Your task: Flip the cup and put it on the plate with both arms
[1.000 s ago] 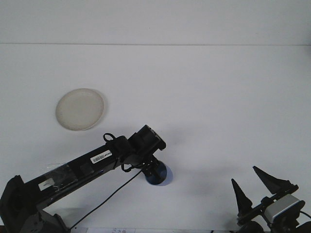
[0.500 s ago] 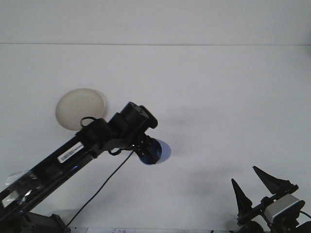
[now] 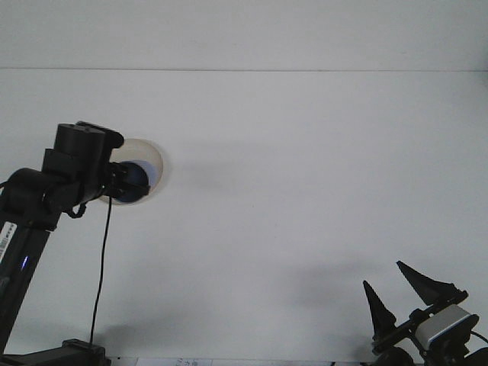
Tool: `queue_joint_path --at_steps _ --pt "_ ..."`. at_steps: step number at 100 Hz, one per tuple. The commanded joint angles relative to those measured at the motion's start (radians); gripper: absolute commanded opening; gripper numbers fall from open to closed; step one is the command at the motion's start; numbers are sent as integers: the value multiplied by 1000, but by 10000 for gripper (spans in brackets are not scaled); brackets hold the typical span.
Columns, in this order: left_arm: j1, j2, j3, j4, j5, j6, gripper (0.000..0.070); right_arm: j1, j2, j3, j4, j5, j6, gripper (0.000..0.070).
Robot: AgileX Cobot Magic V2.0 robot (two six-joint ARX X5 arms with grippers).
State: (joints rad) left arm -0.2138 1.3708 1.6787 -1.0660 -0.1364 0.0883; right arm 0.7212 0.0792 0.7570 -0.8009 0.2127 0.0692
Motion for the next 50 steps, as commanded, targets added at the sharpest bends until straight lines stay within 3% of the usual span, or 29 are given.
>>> queue_joint_path --at_steps 1,22,50 --pt "52 61 16 22 -5 10 4 10 0 8 8 2 22 505" --pt "176 272 45 60 -5 12 4 10 0 8 7 1 32 505" --pt "201 508 187 74 -5 1 4 10 0 8 7 -2 36 505"
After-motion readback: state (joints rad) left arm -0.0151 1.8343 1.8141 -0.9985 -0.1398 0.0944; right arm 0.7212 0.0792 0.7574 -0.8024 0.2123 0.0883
